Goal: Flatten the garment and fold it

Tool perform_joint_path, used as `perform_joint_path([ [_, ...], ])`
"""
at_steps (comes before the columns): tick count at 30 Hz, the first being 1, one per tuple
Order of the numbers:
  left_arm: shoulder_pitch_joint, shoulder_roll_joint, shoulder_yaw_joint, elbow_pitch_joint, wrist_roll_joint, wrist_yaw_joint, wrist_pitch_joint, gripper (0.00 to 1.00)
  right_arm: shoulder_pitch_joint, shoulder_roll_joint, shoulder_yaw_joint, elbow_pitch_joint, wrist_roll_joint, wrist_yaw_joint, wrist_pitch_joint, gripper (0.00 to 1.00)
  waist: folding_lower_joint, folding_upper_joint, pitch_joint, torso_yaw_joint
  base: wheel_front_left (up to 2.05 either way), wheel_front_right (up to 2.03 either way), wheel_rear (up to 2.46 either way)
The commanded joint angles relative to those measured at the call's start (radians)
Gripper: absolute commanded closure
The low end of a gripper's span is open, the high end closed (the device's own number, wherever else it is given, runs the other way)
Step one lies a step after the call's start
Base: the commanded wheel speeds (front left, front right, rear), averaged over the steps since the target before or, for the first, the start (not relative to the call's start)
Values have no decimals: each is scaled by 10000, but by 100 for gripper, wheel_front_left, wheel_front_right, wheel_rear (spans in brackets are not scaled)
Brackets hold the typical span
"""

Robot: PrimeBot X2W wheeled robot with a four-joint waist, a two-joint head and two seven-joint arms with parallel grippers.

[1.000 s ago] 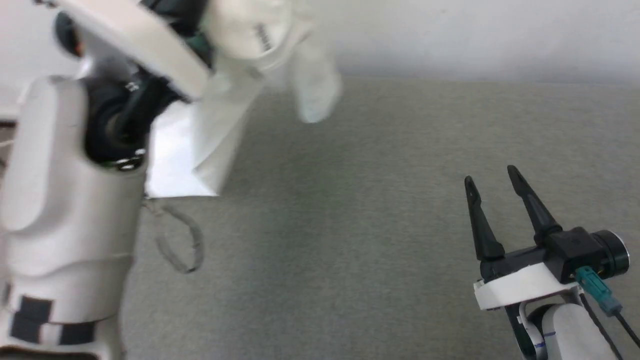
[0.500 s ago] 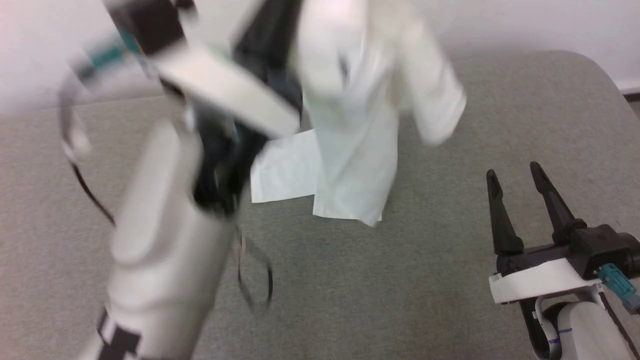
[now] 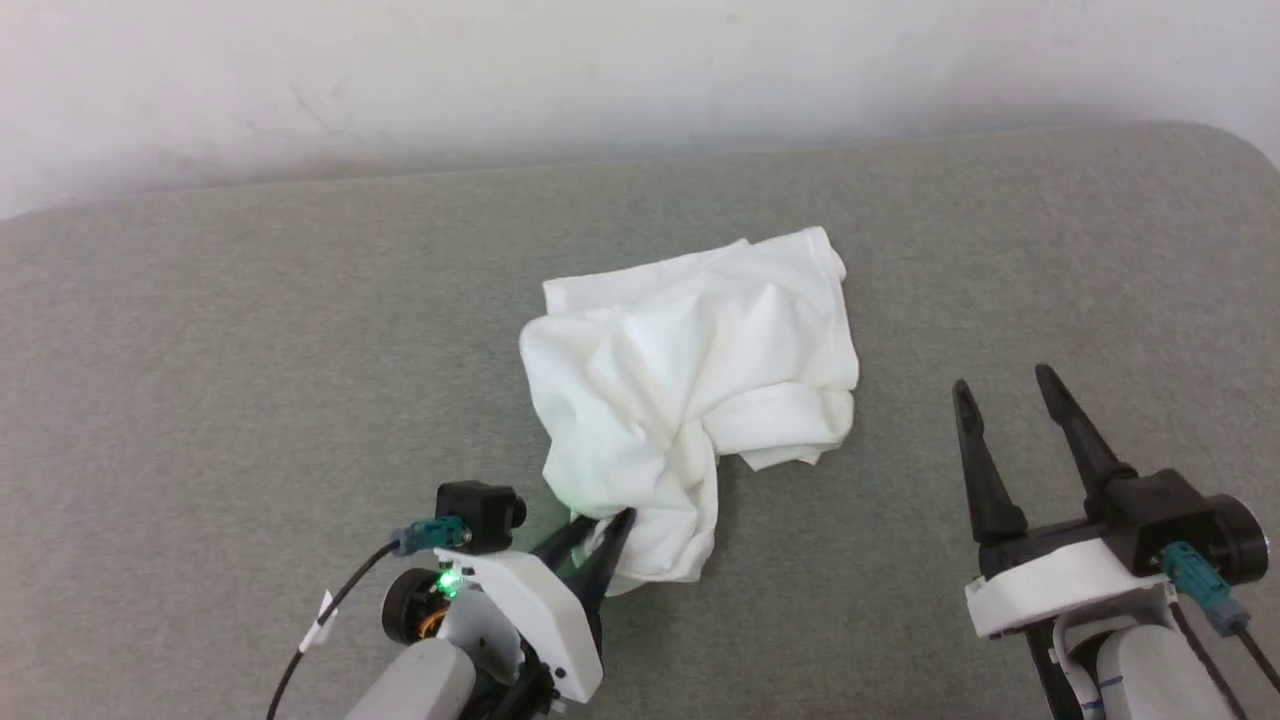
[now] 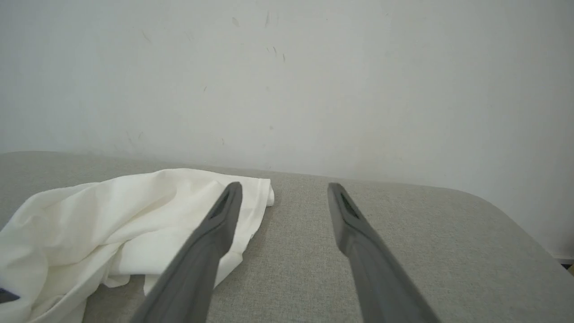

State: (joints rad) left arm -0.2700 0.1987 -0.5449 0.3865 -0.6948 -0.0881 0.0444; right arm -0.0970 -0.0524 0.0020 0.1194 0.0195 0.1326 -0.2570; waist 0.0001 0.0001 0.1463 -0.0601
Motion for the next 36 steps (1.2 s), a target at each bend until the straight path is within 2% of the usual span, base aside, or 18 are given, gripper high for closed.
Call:
perform_joint_path([
  [1, 57, 36, 91, 69, 116, 46, -358, 0, 155, 22, -22, 142, -108, -19, -47, 0, -1, -1, -452, 425, 0, 0, 0],
  [7, 8, 348, 661, -480, 700, 433, -2251, 0, 494, 22, -84, 437, -182, -19, -47, 0, -1, -1, -1005, 880, 0, 0, 0],
  [10, 211, 691, 939, -1009, 1375, 897, -2853, 0, 665, 22, -103, 505, -97, -19, -47, 0, -1, -1, -1149, 1058, 0, 0, 0],
  [11, 211, 691, 939, -1009, 1375, 897, -2853, 0, 665, 22, -103, 505, -97, -19, -47, 0, -1, -1, -1149, 1058, 0, 0, 0],
  [15, 946, 847, 1631, -2106, 2305, 1577, -3049, 0, 844, 22, -84, 617, -65, -19, -47, 0, -1, -1, -1214, 1282, 0, 0, 0],
  [18, 1839, 690, 2075, -2951, 3224, 2118, -3056, 0, 899, 22, -104, 800, -91, -19, -47, 0, -1, -1, -1188, 1462, 0, 0, 0],
  [21, 2479, 321, 2473, -3336, 3619, 2332, -3058, 0, 791, 22, -36, 1211, -275, -19, 58, 0, -1, -1, -1072, 1704, 0, 0, 0],
  [23, 2667, 12, 2698, -3531, 3718, 2280, -3059, 0, 576, 22, 53, 1523, -654, -19, 477, 0, -1, -1, -977, 1895, 0, 0, 0],
  [28, 2603, -428, 2864, -3394, 4093, 1763, -3060, 0, -215, -155, 265, 2450, -1477, -19, 2033, 0, -1, -1, -739, 2520, 0, 0, 0],
  [36, 2457, -973, 3357, -3120, 4460, 1443, -3061, 0, -1441, -752, 421, 4140, -1567, -19, 3663, 0, -1, -1, -428, 3170, 0, 0, 0],
])
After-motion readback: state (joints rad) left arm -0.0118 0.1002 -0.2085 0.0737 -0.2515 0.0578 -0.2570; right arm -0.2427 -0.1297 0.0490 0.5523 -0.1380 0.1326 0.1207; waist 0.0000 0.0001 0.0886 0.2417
